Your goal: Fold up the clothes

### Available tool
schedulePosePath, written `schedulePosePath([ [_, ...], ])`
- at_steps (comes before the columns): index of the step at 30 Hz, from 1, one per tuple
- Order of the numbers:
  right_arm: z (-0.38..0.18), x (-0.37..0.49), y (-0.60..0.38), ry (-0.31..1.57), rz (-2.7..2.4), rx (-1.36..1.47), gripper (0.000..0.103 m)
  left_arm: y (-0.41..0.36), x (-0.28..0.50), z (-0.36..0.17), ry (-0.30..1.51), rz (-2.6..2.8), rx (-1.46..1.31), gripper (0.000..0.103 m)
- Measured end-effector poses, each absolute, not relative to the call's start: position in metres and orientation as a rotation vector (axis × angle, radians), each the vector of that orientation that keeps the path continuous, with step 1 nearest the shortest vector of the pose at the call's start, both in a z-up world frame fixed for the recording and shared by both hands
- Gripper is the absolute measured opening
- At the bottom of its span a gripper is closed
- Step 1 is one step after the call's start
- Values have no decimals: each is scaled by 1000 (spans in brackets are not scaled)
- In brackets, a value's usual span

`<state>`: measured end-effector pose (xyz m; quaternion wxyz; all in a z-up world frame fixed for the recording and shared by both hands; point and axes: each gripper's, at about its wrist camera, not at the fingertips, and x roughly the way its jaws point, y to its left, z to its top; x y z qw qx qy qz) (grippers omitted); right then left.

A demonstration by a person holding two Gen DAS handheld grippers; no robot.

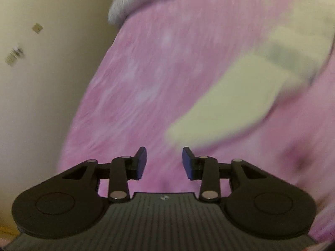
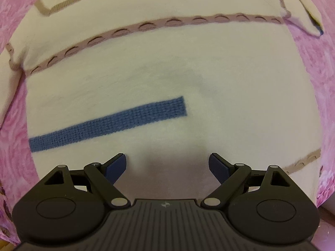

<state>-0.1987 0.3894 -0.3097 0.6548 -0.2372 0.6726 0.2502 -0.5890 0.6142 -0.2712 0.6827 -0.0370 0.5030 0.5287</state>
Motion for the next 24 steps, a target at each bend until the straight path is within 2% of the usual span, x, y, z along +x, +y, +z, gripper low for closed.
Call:
schedulePosePath([
  [1, -310, -197, 386, 1522, 556, -523, 88, 618, -578, -276, 1121, 1162, -79, 45],
  [4, -307, -189, 373, 1494, 548, -471, 88, 630, -543, -291, 1099, 1089, -68, 45],
  [8, -300, -173, 347, 1448, 579, -416, 88, 643, -544, -332, 1233, 1128, -82, 49],
  [9, -301, -179, 333, 1440, 581, -408, 88, 640, -546, -333, 1256, 1165, -82, 53],
  [12, -296, -179, 315, 1428, 537, -373, 88, 628, -533, -320, 1349, 1265, -101, 50],
  [14, -303, -163, 296, 1429, 509, -344, 85, 608, -515, -304, 1348, 1272, -136, 49],
  [18, -311, -89, 251, 1400, 508, -294, 75, 537, -432, -277, 1283, 1118, -218, 50],
  [24, -312, 2, 185, 1334, 531, -321, 70, 453, -283, -273, 1201, 912, -427, 51],
])
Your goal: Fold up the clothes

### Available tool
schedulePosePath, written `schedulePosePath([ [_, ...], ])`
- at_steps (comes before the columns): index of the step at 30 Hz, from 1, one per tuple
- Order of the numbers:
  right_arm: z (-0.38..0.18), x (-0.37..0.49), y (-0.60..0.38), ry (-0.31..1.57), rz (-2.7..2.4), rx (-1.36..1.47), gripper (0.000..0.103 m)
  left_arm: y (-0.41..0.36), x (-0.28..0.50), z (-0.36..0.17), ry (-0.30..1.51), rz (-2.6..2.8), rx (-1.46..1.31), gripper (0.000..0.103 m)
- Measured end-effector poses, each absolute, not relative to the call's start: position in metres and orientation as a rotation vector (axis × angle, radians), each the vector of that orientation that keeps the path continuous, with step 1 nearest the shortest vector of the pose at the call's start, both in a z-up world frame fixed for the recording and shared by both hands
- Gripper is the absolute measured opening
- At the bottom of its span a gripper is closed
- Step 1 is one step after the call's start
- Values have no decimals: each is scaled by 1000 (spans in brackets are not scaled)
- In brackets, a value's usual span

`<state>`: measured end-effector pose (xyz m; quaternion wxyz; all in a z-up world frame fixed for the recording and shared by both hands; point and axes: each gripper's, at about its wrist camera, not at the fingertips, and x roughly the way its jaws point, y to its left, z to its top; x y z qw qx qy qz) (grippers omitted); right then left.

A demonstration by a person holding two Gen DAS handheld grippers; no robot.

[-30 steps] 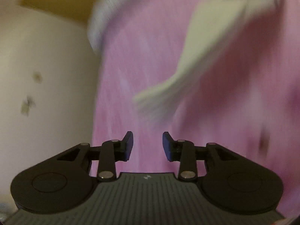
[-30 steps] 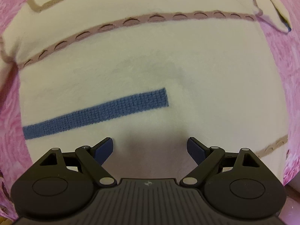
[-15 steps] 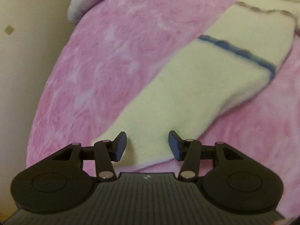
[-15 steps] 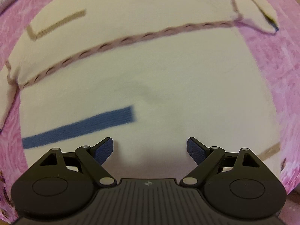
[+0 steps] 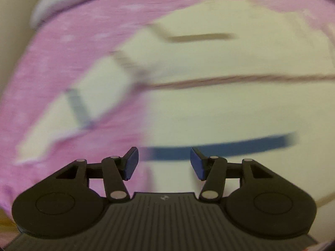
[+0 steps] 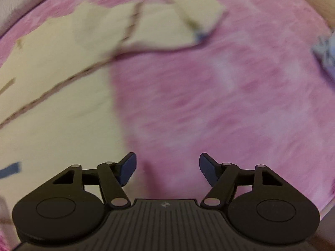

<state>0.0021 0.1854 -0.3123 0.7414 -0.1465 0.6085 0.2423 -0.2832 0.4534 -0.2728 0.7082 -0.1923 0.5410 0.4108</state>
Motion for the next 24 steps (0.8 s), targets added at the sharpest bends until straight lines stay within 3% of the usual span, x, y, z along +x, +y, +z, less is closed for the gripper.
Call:
schedulePosePath([
  [4, -305, 56, 157, 1269, 536, -317, 60, 427, -218, -269, 1188, 887, -501, 51],
  [6, -302, 79, 153, 1222, 555, -320, 41, 420, -204, -260, 1180, 888, -488, 54],
  [8, -300, 99, 164, 1165, 586, -337, 33, 418, -196, -254, 1181, 907, -490, 57],
  [13, -306, 132, 213, 1040, 670, -398, 34, 419, -189, -255, 1208, 941, -543, 58],
  [17, -321, 140, 257, 923, 715, -544, 42, 419, -181, -262, 1236, 940, -551, 58],
  [19, -334, 144, 275, 885, 729, -616, 53, 420, -176, -266, 1246, 937, -554, 58],
  [20, -343, 149, 281, 884, 729, -646, 50, 421, -173, -268, 1249, 935, -552, 58],
  [21, -351, 154, 282, 896, 720, -662, 29, 422, -170, -270, 1252, 932, -548, 58],
  [22, -356, 161, 278, 914, 710, -644, 15, 424, -168, -271, 1256, 930, -543, 58],
  [24, -350, 173, 253, 953, 683, -473, 11, 426, -166, -272, 1262, 925, -534, 58],
])
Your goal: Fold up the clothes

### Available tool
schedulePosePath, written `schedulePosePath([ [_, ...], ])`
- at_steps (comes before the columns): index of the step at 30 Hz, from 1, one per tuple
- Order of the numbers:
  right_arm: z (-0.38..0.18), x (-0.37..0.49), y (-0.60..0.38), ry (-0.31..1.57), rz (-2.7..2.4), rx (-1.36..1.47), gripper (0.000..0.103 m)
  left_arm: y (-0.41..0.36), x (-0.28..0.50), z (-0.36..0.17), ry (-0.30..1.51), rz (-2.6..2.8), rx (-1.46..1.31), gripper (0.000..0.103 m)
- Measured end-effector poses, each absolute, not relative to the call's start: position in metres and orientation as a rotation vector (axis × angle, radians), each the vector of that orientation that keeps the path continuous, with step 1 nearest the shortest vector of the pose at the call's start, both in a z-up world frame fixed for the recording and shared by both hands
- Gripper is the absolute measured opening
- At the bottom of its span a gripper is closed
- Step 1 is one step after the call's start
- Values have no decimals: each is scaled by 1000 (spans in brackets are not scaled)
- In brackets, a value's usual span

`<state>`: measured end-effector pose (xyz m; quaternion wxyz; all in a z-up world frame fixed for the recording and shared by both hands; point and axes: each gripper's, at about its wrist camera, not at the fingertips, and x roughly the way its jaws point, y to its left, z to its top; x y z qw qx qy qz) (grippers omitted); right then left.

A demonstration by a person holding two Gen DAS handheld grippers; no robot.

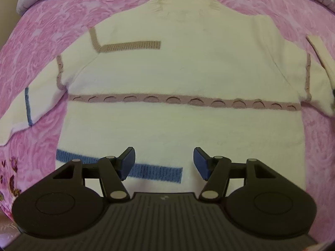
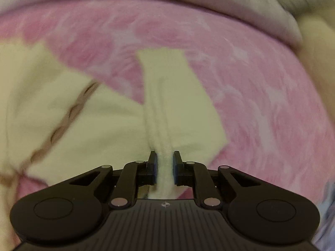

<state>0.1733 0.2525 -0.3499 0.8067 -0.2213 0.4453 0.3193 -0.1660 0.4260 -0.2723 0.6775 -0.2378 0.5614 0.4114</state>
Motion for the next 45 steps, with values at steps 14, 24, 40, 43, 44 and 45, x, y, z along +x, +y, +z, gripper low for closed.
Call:
schedulePosePath([
  [14, -341, 126, 11, 1417, 172, 287, 33, 427, -157, -282, 1328, 844, -440, 64],
  [24, -333, 179, 174, 937, 558, -514, 44, 423, -177, -268, 1291, 915, -461, 64],
  [40, -326, 163, -64, 1180, -129, 223, 29, 397, -205, -277, 1290, 921, -480, 65],
  [43, -313, 156, -13, 1117, 118, 45, 48, 391, -211, -281, 1276, 900, -442, 68],
  [44, -312, 153, 6, 1106, 197, -15, 52, 389, -216, -284, 1278, 892, -430, 68],
  [45, -318, 151, 22, 1111, 240, -62, 54, 387, -222, -287, 1284, 886, -423, 68],
])
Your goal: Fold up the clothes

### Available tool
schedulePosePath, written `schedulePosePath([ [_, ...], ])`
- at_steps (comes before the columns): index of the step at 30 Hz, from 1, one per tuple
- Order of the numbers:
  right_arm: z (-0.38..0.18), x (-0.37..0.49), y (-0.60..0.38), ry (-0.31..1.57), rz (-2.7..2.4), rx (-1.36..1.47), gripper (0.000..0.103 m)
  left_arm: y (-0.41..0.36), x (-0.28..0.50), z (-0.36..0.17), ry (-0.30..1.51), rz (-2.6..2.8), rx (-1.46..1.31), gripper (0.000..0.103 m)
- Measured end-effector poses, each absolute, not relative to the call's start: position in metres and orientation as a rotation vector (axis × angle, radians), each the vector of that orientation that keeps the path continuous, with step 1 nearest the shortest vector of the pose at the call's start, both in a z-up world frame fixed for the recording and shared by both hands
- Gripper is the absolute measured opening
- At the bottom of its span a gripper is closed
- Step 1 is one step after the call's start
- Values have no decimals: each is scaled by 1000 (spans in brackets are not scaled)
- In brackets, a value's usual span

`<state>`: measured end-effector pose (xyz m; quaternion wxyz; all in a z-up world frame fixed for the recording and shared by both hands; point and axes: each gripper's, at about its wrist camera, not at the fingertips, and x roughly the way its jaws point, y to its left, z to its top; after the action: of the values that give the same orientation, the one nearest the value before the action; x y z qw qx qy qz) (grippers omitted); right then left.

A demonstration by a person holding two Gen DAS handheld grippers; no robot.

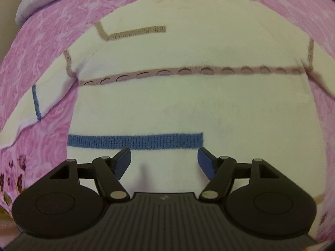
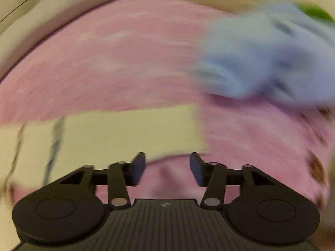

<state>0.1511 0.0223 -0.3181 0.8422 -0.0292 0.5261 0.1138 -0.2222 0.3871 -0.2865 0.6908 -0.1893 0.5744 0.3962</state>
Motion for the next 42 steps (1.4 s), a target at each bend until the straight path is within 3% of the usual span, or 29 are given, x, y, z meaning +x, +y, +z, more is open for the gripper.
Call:
schedulePosePath([
  [5, -343, 130, 56, 1243, 201, -224, 50, 378, -264, -290, 1305, 878, -418, 68],
  [12, -285, -13, 108, 1108, 672, -181, 49, 379, -327, -291, 1220, 869, -369, 66],
  [18, -306, -123, 178, 1050, 881, -388, 41, 373, -352, -320, 1240, 769, -243, 66],
  [22, -322, -173, 143, 1093, 779, -474, 44, 357, -391, -318, 1275, 747, -362, 66],
  [28, -296, -197, 96, 1394, 617, -493, 48, 320, -431, -278, 1369, 741, -513, 60],
  [32, -236, -195, 92, 1341, 661, -442, 66, 310, -427, -211, 1261, 769, -495, 64],
  [42, -126, -189, 95, 1136, 823, -323, 89, 267, -400, -95, 1031, 881, -393, 73],
])
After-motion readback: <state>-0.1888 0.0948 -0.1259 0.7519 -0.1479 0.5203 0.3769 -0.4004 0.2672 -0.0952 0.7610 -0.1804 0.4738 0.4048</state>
